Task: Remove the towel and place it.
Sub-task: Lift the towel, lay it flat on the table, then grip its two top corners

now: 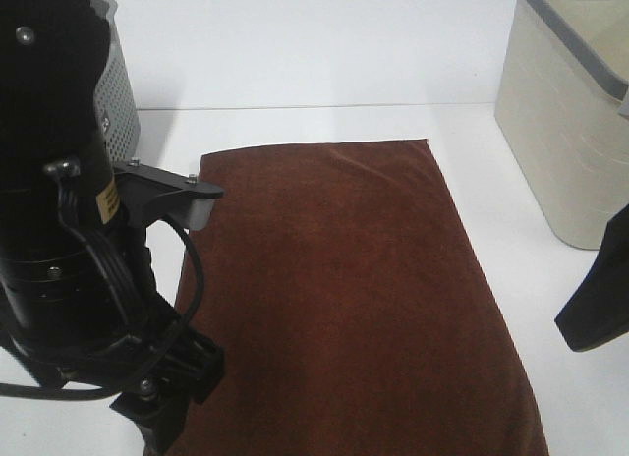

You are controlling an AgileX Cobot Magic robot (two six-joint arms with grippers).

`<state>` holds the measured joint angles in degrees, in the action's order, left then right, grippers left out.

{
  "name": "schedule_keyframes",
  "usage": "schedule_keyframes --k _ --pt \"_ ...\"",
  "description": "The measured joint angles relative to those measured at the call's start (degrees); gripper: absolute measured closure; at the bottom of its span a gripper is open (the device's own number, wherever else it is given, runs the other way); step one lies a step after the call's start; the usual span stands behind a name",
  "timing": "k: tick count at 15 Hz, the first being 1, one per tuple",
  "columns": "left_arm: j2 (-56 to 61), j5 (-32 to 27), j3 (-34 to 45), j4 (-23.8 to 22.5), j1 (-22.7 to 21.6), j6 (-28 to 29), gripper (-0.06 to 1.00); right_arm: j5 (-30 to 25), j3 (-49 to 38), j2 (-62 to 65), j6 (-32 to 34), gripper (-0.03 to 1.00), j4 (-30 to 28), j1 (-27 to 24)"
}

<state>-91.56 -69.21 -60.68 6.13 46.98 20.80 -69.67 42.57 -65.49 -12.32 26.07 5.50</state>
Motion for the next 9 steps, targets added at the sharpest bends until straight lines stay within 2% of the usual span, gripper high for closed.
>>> schedule_keyframes --k 3,4,5,9 --pt "0.0 2.9 0.0 -3.4 0.0 0.2 0.17 5.0 0.0 0.0 1.0 0.27 1.3 0.0" --pt "-0.2 5.0 -0.5 -6.1 -0.2 0.6 0.19 8.1 0.0 -0.1 1.0 0.31 1.4 0.0" --pt "-0.7 5.8 -1.8 -6.9 -1.0 0.8 0.19 9.3 0.6 -0.5 1.0 0.33 1.4 0.0" --pt "-3.1 9.3 -9.2 -8.6 -6.8 -1.4 0.19 10.7 9.9 -5.8 -2.2 0.35 1.4 0.0"
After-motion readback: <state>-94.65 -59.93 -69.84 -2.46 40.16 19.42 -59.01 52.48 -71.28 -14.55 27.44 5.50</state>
